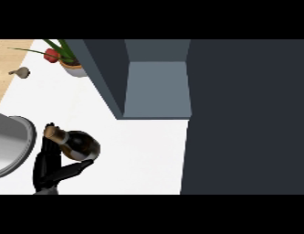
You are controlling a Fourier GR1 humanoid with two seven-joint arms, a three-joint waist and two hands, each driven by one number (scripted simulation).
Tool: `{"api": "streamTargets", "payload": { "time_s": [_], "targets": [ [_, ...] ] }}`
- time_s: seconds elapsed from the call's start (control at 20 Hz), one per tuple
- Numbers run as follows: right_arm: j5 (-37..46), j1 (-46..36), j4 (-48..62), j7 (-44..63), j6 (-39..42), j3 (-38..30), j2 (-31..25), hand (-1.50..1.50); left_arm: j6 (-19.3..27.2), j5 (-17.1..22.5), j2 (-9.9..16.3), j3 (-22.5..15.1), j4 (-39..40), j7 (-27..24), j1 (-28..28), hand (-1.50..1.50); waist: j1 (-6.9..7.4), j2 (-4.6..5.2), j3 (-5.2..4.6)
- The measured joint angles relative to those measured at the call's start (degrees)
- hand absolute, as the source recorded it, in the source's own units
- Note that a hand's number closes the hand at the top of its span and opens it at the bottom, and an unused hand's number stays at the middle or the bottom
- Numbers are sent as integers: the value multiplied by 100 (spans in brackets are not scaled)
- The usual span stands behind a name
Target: Pick up the wine, place it into the cabinet and close the cabinet
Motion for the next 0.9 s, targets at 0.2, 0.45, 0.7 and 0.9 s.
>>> {"api": "streamTargets", "payload": {
  "time_s": [0.2, 0.45, 0.7, 0.9],
  "targets": [
    [119, -30, 13, -29, -1, 72, 39, -150, -37, 116, -44, 111, 584, -308, -316, -150, -2, 1, 0],
    [25, -58, 63, -109, 55, -68, 2, -150, -544, 330, 7, 221, 1138, -720, -433, -150, -2, 2, -1],
    [-8, 1, 154, -219, 79, -101, 3, -150, -812, 415, 94, 286, 1727, -1080, -745, -150, -10, -3, 8],
    [-114, -86, 123, -112, 88, -170, -39, -150, -1012, 404, 143, 293, 2154, -1442, -927, 150, -5, -25, 54]
  ]
}}
